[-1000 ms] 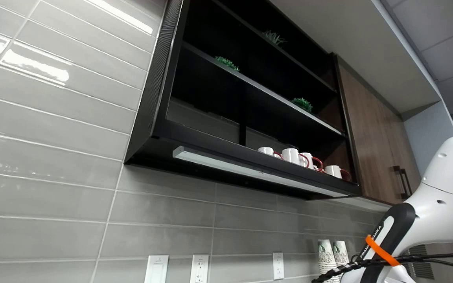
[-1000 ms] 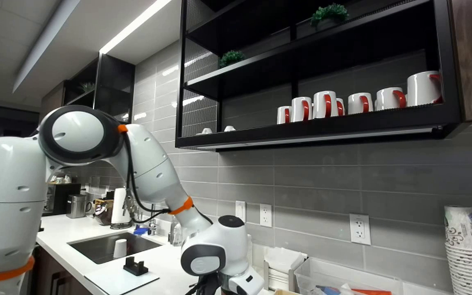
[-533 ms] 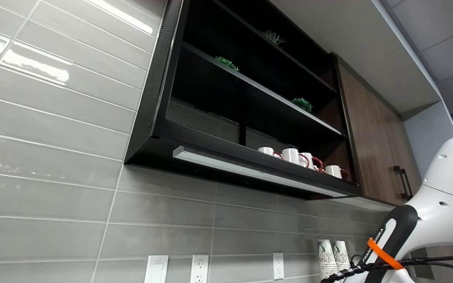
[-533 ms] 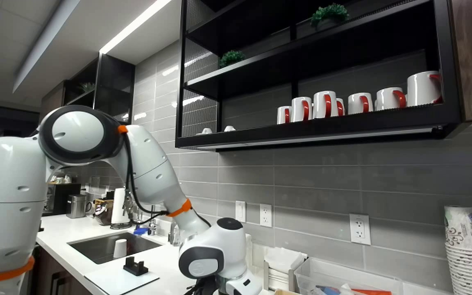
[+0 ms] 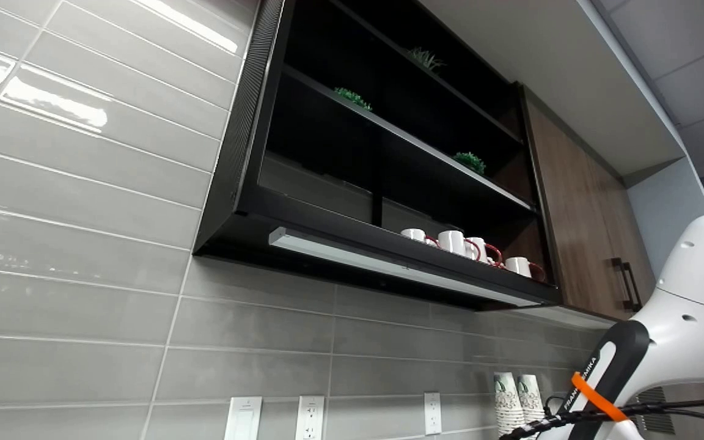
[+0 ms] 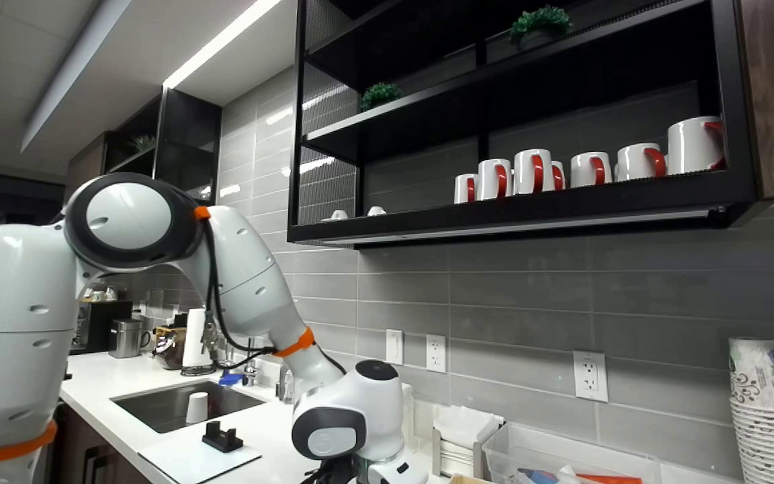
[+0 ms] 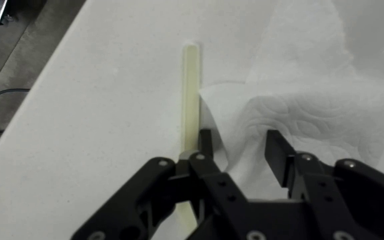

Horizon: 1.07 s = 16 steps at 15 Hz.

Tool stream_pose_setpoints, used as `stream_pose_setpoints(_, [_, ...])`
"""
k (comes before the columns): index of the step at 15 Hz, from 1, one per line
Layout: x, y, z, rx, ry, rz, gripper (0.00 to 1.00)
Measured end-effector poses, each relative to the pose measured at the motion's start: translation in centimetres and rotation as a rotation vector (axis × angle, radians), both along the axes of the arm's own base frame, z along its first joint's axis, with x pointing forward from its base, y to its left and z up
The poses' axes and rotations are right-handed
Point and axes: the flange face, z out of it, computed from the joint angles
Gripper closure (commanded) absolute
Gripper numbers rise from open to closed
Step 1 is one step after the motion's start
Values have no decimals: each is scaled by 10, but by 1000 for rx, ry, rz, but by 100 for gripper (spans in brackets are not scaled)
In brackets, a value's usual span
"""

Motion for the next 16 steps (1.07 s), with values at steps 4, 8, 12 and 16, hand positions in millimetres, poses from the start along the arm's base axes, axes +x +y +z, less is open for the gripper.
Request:
stream_pose_setpoints(4, [-1,-1,-1,18,-6,-25,42])
stream_pose_setpoints(8, [-3,-4,-4,61,-34,-56,63])
stream_pose_setpoints(12, [-4,-1,-16,102,-54,-61,58])
stream_pose_setpoints(16, [2,3,-20,122,-76,-53,78])
